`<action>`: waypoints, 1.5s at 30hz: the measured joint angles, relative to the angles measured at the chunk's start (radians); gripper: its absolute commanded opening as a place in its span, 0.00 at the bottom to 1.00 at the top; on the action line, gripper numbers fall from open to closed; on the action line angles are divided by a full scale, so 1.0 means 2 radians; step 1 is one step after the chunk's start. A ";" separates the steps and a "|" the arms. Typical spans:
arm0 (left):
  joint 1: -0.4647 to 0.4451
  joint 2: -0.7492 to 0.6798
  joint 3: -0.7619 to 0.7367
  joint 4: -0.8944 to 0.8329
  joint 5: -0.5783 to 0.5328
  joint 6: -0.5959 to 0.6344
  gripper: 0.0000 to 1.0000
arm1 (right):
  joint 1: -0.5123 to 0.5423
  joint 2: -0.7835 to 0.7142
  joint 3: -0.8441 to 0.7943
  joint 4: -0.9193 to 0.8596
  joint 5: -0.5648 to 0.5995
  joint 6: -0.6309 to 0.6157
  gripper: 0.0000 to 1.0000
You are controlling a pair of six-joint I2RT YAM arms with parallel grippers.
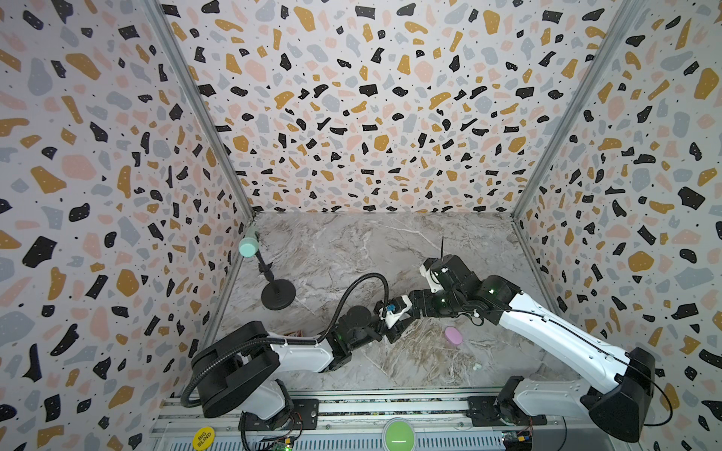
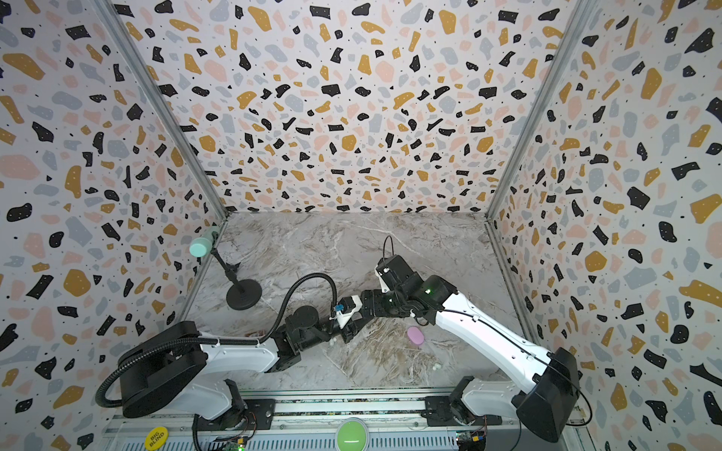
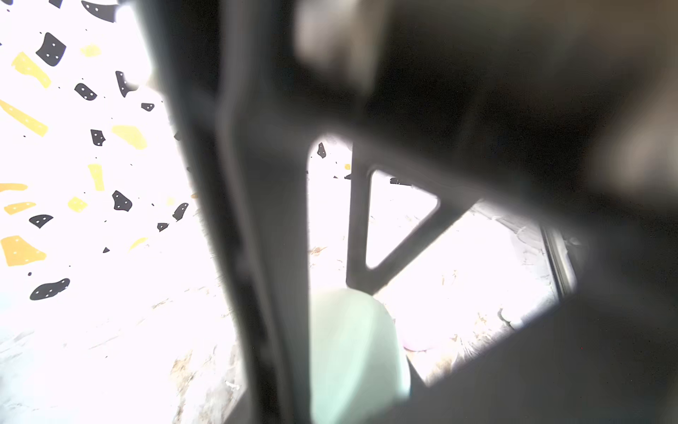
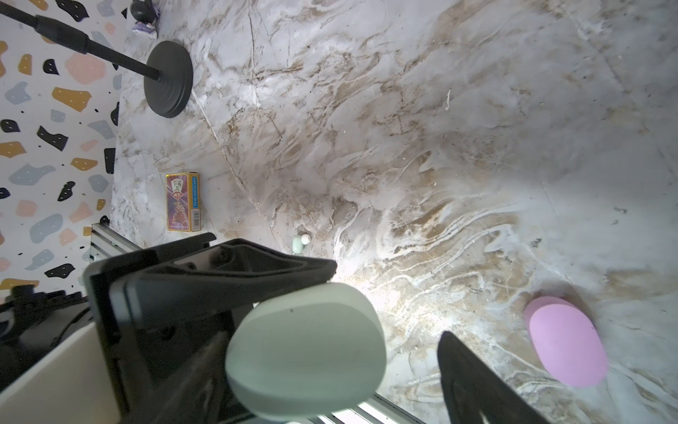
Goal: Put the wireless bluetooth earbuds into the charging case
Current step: 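Open the right gripper and draw it back from the green case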
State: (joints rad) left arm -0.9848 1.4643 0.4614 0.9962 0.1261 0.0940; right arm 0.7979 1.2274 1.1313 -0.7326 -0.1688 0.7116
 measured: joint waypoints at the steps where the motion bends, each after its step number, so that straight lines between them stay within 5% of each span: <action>1: 0.000 -0.001 -0.001 -0.004 0.000 0.001 0.30 | -0.001 -0.003 0.000 0.002 -0.001 0.000 0.92; 11: 0.000 -0.011 -0.014 -0.055 0.021 0.000 0.29 | -0.039 -0.041 0.000 -0.016 -0.007 -0.020 0.97; 19: 0.000 -0.056 -0.014 -0.093 0.092 -0.002 0.29 | -0.073 -0.096 -0.023 -0.018 -0.019 -0.130 0.94; 29: 0.006 -0.086 -0.012 -0.130 0.178 -0.018 0.27 | -0.022 -0.206 -0.088 0.037 -0.048 -0.284 0.92; 37: 0.040 -0.095 -0.008 -0.132 0.237 -0.047 0.27 | 0.039 -0.183 -0.091 0.060 -0.043 -0.359 0.90; 45: 0.053 -0.110 0.002 -0.139 0.257 -0.055 0.27 | 0.045 -0.161 -0.094 0.071 -0.031 -0.403 0.87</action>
State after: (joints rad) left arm -0.8795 1.2438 0.4664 0.7177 0.6403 -0.0154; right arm 0.8886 0.9051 0.9428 -0.5900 -0.2314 -0.0948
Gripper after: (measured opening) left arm 0.430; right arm 0.876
